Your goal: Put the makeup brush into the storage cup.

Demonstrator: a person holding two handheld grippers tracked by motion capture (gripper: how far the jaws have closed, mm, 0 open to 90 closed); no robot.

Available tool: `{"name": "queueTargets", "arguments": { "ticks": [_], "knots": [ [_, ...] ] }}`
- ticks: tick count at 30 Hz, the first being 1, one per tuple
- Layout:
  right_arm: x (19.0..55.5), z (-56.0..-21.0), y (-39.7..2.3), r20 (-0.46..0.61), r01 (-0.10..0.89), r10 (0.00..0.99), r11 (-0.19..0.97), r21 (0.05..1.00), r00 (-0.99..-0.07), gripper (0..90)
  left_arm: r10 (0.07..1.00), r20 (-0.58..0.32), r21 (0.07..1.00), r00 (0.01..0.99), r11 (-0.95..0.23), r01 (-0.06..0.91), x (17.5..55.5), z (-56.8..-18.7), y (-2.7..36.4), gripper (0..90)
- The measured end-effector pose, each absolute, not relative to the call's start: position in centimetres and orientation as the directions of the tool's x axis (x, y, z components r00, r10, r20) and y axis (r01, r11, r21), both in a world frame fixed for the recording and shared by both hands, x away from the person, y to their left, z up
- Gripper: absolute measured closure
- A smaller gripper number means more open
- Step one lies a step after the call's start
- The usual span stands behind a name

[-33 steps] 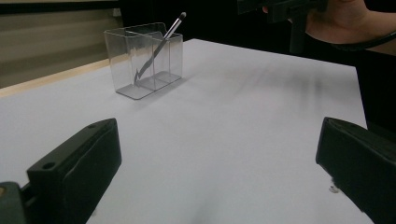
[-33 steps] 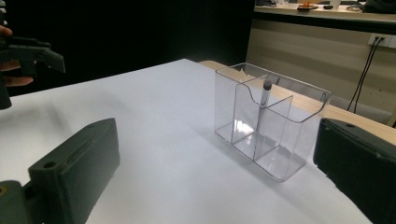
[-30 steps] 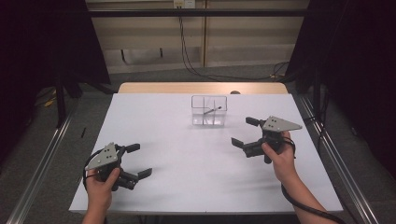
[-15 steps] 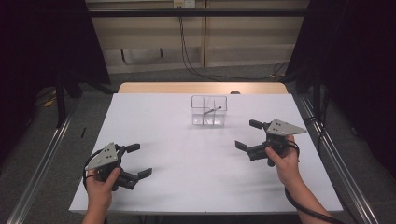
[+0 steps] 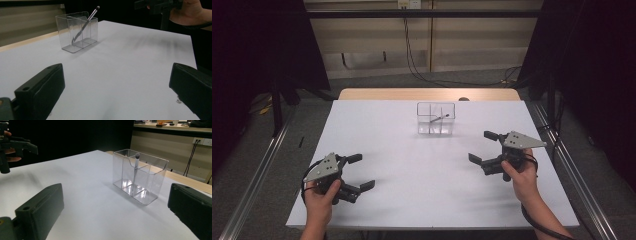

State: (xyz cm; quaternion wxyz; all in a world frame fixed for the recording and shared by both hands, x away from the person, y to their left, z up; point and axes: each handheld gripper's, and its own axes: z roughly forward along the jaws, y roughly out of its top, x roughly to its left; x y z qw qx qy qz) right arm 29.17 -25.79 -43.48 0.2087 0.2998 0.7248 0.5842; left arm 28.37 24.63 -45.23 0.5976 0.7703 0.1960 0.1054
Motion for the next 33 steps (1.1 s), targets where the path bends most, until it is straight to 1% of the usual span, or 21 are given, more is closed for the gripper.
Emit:
{"name": "queueTargets", "arguments": {
  "ticks": [33],
  "knots": [
    [27.0, -44.5, -28.3, 0.056, 0.200, 0.697, 0.127, 0.971, -0.715, 0.0, 0.425, -0.074, 0.962, 0.902, -0.208, 0.177, 28.4, -45.2, 24.6, 0.2]
  ]
}}
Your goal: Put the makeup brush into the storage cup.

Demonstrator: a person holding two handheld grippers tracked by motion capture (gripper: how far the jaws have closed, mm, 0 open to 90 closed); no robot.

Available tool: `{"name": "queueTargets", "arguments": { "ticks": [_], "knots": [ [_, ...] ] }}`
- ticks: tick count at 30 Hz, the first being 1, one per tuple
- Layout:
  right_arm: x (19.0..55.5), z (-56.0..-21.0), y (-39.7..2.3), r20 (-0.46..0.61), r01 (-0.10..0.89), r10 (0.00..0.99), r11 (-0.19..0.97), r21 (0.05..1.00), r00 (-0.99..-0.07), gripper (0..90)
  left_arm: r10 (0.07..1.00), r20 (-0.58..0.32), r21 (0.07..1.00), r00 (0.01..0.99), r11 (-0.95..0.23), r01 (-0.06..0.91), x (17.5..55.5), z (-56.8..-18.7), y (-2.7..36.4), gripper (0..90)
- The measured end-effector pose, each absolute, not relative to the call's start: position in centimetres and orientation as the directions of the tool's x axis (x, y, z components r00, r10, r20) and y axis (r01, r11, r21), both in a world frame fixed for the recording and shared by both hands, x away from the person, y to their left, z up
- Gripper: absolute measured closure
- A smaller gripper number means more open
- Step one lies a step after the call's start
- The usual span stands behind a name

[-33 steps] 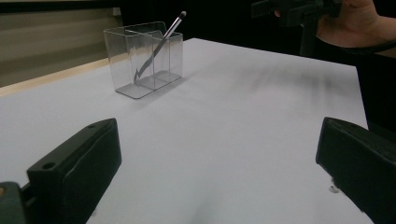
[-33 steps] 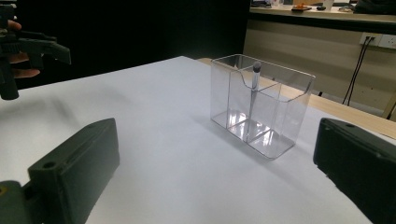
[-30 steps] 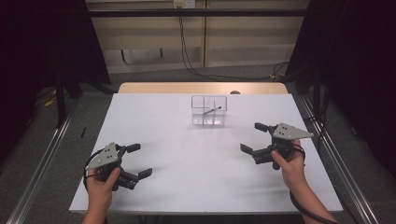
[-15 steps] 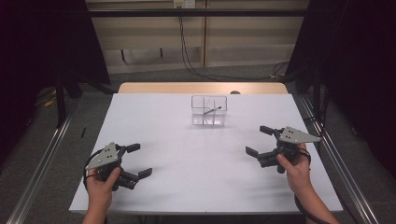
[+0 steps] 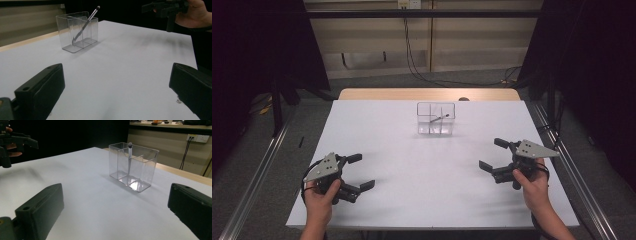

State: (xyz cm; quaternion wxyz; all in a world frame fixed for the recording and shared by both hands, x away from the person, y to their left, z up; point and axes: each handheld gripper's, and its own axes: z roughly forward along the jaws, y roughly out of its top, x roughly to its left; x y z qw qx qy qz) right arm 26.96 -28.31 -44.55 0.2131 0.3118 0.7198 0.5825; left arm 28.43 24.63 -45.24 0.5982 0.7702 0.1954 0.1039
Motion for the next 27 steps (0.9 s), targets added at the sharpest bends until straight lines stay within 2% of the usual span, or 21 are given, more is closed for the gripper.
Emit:
{"name": "queueTargets", "arguments": {
  "ticks": [27],
  "knots": [
    [25.0, -45.4, -30.7, 0.052, 0.221, 0.721, 0.143, 0.965, -0.691, 0.0, 0.427, -0.070, 0.962, 0.901, -0.211, 0.175, 28.5, -45.2, 24.6, 0.2]
  ]
}}
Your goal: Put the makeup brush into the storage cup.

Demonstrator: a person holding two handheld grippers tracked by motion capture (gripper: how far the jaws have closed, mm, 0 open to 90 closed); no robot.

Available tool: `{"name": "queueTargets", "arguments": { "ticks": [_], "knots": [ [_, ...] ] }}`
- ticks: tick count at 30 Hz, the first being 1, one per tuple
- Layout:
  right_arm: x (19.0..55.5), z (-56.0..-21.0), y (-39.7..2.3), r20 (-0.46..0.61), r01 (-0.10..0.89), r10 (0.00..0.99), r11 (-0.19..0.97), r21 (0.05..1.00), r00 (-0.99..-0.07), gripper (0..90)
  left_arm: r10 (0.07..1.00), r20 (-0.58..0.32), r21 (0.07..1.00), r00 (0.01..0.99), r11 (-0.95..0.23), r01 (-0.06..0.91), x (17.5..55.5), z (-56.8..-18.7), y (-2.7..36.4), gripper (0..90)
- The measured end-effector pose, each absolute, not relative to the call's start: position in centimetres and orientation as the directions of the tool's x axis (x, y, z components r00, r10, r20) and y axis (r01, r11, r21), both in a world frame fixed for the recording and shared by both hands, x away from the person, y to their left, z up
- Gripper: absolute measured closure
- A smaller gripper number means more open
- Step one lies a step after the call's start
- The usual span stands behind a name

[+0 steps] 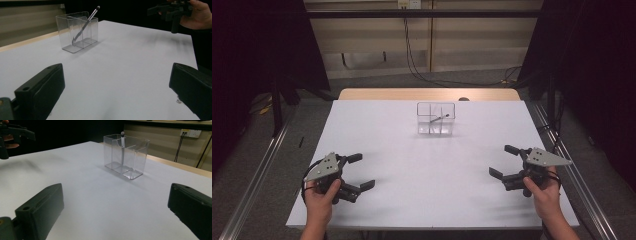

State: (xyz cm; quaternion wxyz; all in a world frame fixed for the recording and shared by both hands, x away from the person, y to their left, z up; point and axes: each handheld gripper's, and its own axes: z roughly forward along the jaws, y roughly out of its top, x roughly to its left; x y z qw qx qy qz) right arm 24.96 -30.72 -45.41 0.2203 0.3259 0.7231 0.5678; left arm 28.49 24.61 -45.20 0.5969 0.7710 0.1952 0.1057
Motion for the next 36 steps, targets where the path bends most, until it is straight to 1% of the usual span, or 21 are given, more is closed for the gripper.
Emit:
{"name": "queueTargets", "arguments": {
  "ticks": [21, 36],
  "knots": [
    [23.9, -45.8, -31.7, 0.058, 0.217, 0.733, 0.125, 0.968, -0.677, 0.0, 0.425, -0.069, 0.961, 0.902, -0.213, 0.174, 28.6, -45.2, 24.5, 0.1],
    [23.6, -46.0, -31.8, 0.057, 0.216, 0.727, 0.127, 0.968, -0.684, 0.0, 0.424, -0.075, 0.962, 0.902, -0.207, 0.177, 28.7, -45.3, 24.5, 0.2]
  ]
}}
